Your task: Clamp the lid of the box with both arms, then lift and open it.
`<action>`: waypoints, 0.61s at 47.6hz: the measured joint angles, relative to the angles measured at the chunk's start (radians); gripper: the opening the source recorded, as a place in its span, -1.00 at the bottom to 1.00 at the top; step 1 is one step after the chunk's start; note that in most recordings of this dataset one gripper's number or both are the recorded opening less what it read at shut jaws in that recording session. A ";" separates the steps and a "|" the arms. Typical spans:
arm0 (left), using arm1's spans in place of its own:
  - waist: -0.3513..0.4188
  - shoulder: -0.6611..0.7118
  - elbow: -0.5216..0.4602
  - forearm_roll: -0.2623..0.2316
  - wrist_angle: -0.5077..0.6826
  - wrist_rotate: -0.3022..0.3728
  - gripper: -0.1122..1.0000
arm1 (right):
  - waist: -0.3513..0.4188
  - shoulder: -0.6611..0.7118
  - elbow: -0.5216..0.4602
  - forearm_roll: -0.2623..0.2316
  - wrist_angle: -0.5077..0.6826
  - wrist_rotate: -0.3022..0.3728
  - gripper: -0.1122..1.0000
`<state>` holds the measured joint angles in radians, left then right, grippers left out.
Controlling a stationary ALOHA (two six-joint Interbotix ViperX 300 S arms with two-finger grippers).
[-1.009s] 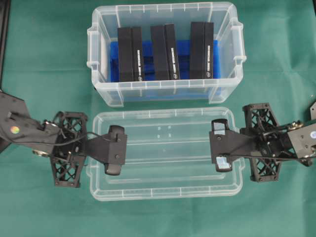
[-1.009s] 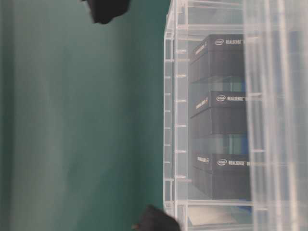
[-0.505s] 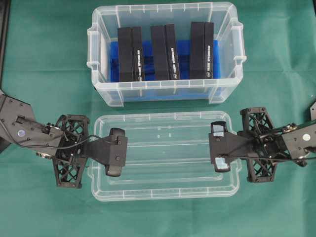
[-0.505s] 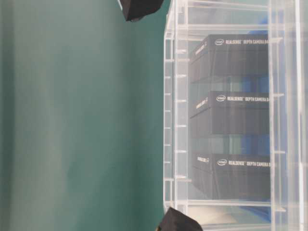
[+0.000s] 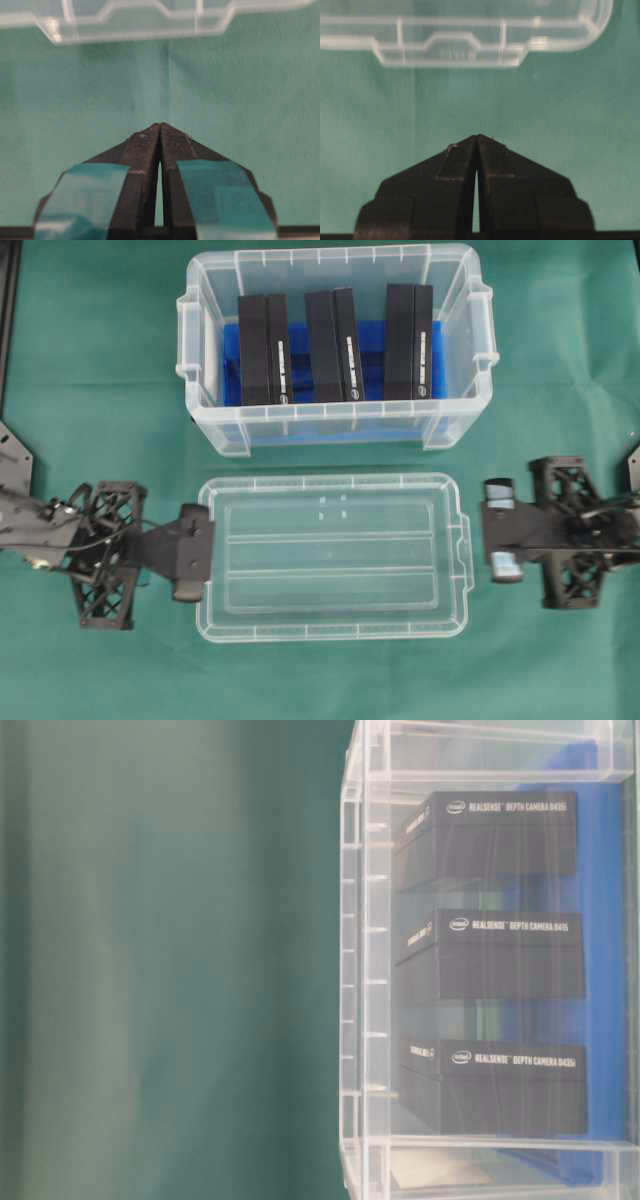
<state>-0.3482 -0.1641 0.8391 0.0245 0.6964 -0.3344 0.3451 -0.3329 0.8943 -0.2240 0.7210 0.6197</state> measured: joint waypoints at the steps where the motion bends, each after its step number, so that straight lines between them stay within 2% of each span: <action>1: -0.003 -0.003 0.006 -0.002 0.002 -0.006 -0.80 | 0.000 -0.012 0.008 -0.002 0.006 0.003 -0.79; 9: -0.014 -0.040 0.037 0.002 0.000 -0.021 -0.80 | 0.003 -0.084 0.046 -0.002 0.028 0.006 -0.79; 19: -0.014 -0.048 0.035 0.002 0.002 -0.020 -0.80 | 0.003 -0.095 0.049 -0.003 0.028 0.006 -0.79; 29: -0.046 -0.083 -0.015 0.008 0.002 -0.014 -0.80 | 0.012 -0.100 -0.011 -0.003 0.031 0.000 -0.79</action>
<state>-0.3942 -0.2470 0.8237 0.0322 0.6980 -0.3482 0.3574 -0.4326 0.8836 -0.2270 0.7517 0.6197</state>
